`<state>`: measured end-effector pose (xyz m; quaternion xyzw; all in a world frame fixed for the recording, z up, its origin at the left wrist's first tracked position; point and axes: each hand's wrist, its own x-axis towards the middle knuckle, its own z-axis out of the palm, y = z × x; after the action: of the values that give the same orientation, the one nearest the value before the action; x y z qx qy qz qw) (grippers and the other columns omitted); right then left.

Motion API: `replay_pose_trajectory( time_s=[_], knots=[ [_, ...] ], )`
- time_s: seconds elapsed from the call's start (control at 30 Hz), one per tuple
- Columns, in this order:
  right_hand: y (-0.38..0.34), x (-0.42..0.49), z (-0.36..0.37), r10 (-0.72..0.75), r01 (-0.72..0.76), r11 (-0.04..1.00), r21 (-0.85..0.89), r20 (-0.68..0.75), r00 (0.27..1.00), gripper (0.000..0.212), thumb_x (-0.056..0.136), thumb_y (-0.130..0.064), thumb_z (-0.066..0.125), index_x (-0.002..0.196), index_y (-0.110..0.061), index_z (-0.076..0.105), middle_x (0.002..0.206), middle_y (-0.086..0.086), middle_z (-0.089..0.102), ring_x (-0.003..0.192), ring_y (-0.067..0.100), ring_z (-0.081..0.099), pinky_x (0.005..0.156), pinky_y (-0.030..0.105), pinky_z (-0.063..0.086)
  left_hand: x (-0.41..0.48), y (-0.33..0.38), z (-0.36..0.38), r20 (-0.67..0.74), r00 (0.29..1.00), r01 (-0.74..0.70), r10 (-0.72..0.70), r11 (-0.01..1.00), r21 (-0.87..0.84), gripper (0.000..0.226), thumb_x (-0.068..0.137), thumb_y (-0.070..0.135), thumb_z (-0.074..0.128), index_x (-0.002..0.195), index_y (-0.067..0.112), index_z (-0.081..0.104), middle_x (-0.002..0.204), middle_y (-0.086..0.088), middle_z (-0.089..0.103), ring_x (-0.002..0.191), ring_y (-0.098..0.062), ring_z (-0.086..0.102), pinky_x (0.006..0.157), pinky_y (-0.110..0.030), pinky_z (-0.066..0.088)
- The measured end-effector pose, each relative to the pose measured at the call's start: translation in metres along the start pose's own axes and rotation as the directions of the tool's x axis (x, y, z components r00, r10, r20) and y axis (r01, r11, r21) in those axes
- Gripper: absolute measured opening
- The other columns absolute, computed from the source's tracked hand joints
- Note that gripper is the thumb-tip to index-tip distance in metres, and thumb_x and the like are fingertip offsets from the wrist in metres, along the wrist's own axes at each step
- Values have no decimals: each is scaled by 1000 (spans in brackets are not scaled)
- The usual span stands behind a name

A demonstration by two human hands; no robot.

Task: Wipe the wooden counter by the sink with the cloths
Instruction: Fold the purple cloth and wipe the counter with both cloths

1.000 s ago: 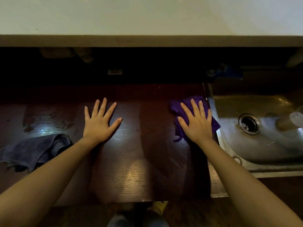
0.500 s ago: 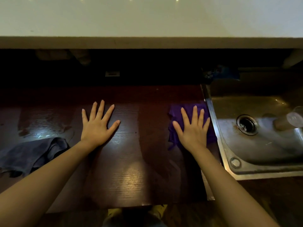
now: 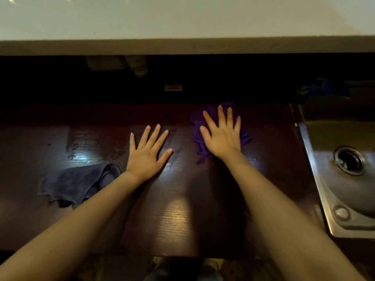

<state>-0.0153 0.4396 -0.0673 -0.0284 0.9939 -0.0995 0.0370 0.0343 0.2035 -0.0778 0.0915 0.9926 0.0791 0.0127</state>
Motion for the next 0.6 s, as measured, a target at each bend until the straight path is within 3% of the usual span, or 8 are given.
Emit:
replay_pose_trajectory(
  time_s=[0.33, 0.6],
  knots=[
    [-15, -133, 14, -135, 135, 991, -12, -13, 991, 60, 89, -59, 31, 144, -38, 24, 157, 6, 19, 146, 31, 7, 116, 57, 10, -33, -1, 0, -29, 999, 46, -46, 999, -3, 72, 83, 70, 11, 145, 35, 15, 157, 2, 12, 145, -19, 2, 115, -55, 1],
    [46, -177, -2, -55, 54, 998, -43, -22, 998, 59, 88, -57, 34, 144, -40, 26, 157, -1, 20, 146, 24, 8, 116, 52, 13, -32, -3, 3, -22, 998, 52, -52, 998, 18, 69, 84, 70, 12, 145, 37, 14, 157, 2, 13, 145, -19, 2, 115, -55, 1]
  ],
)
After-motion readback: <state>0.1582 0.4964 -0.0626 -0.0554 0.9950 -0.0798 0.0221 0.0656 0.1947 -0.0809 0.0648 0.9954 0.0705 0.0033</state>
